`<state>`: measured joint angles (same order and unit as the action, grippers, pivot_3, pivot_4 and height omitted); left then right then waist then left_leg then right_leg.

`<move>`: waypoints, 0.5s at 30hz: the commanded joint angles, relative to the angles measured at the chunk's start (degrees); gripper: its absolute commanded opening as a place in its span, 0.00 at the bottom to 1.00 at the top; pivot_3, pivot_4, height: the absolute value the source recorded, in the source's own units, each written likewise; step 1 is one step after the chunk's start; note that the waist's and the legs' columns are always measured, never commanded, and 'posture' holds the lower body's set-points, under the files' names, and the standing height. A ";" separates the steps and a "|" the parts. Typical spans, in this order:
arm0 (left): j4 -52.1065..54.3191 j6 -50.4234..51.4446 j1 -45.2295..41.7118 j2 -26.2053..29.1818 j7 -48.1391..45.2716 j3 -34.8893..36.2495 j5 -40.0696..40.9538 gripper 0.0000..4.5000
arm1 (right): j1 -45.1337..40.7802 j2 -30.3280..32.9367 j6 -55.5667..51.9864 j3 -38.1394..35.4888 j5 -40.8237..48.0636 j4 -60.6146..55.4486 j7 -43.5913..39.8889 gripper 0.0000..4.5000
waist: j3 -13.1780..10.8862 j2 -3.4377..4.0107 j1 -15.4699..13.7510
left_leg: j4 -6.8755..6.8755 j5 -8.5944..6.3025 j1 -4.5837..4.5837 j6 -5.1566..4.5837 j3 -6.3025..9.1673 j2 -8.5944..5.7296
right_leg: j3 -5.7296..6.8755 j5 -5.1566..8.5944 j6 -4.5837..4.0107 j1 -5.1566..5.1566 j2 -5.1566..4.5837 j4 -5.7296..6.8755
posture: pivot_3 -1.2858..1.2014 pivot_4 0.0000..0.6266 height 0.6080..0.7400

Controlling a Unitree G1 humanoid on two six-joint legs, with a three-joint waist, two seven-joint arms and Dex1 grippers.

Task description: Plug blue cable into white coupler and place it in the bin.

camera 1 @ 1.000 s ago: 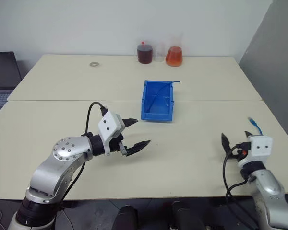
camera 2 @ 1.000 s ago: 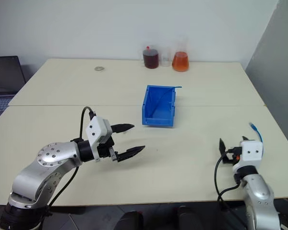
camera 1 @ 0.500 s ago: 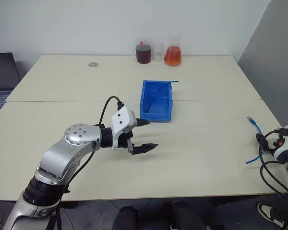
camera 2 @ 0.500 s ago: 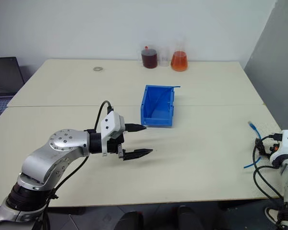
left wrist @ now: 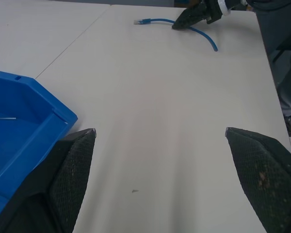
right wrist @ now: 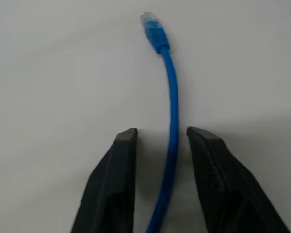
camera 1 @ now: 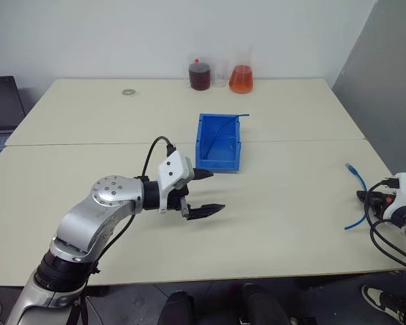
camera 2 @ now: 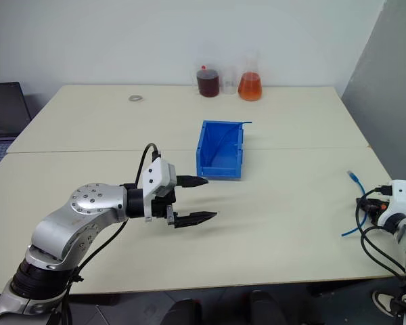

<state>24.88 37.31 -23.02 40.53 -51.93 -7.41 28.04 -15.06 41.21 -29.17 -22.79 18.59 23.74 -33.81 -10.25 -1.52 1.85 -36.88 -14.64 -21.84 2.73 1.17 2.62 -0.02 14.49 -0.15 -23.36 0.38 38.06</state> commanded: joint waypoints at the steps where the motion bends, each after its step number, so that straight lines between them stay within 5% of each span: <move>1: 1.90 0.14 0.28 0.26 0.02 1.73 1.08 1.00 | 0.25 0.55 2.73 1.92 -0.86 -1.84 -2.27 0.14 | 0.00 0.00 0.00 | 0.00 0.00 0.01 0.00 -0.01 0.00 | -0.02 0.00 0.00 0.00 0.00 0.01 | 0.52 0.24 1.00; 4: 2.35 0.64 2.26 0.37 -0.59 3.95 3.55 1.00 | 0.42 1.97 4.86 3.84 -1.16 -5.72 -5.68 0.01 | 0.00 0.01 0.02 | 0.00 0.00 0.03 0.00 -0.04 0.00 | -0.06 -0.01 0.01 0.00 0.00 0.02 | 0.52 0.24 1.00; 15: 1.17 -5.60 25.22 11.58 -6.29 13.62 0.27 1.00 | 1.57 10.98 7.07 22.52 -0.41 -32.53 -31.10 0.01 | -0.15 0.19 -0.05 | 0.03 -0.02 0.08 -0.01 -0.11 0.05 | -0.34 0.00 0.01 -0.18 0.09 0.01 | 0.52 0.24 1.00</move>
<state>25.87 34.19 0.84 51.16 -57.17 3.66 29.27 -12.18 51.56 -22.36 -2.16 17.12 -4.57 -62.10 -10.40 -1.33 1.79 -36.85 -14.66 -21.75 2.72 1.06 2.68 -0.36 14.49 -0.14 -23.54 0.46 38.07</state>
